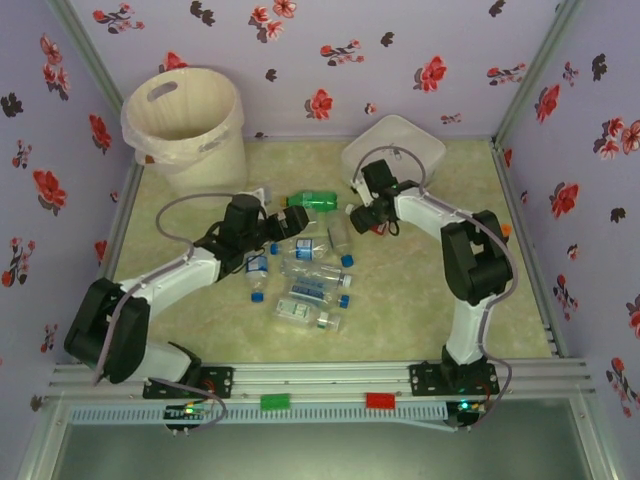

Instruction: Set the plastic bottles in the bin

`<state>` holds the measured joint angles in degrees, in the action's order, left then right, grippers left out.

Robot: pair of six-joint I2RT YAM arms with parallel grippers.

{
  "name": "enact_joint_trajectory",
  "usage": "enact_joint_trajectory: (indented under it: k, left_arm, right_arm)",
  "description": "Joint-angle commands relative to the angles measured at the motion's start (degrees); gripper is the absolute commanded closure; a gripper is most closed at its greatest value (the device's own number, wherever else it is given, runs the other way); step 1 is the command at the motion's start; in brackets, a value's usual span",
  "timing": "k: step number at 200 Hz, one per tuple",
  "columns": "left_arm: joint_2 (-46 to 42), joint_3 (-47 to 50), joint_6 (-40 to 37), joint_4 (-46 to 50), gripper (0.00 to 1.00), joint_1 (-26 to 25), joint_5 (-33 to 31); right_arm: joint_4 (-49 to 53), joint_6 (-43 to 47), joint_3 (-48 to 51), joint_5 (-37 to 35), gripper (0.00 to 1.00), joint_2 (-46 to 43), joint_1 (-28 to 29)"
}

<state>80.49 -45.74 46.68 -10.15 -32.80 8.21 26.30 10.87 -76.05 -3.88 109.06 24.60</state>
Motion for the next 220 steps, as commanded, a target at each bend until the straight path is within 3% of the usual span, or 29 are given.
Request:
enact_joint_trajectory:
  k: [1, 36, 90, 122, 161, 201, 220]
  left_arm:
    - [1.63, -2.58, 0.39, -2.31, 0.0, -0.67, 1.16]
    - [4.27, -3.02, 1.2, -4.1, 0.0, -1.04, 1.11]
    - [6.87, -5.02, 2.13, -5.76, 0.0, -1.53, 2.91]
    - [6.79, -6.73, 0.67, -1.54, 0.0, -1.48, 3.24]
    - [5.98, -6.31, -0.54, -2.4, 0.0, -1.57, 1.95]
    - [8.19, -5.4, 2.81, -8.42, 0.0, -2.01, 2.21]
    - [11.02, -9.2, 1.53, -4.66, 0.0, -2.01, 2.58]
  right_arm:
    - [2.58, -3.08, 2.66, 0.19, 0.22, -3.0, -0.08]
    - [0.58, -3.84, 5.84, -1.15, 0.18, -6.05, 0.35]
    - [0.13, -5.47, 5.87, -5.61, 0.16, -2.5, 0.47]
    - [0.57, -5.28, 5.21, -6.19, 0.16, -0.08, 0.45]
    - [1.34, -4.2, 3.89, -5.0, 0.22, 1.14, 0.45]
    - [2.65, -3.67, 2.7, -3.51, 0.36, 0.0, 0.46]
    - [1.75, -4.35, 3.98, -3.52, 0.4, -3.1, 0.45]
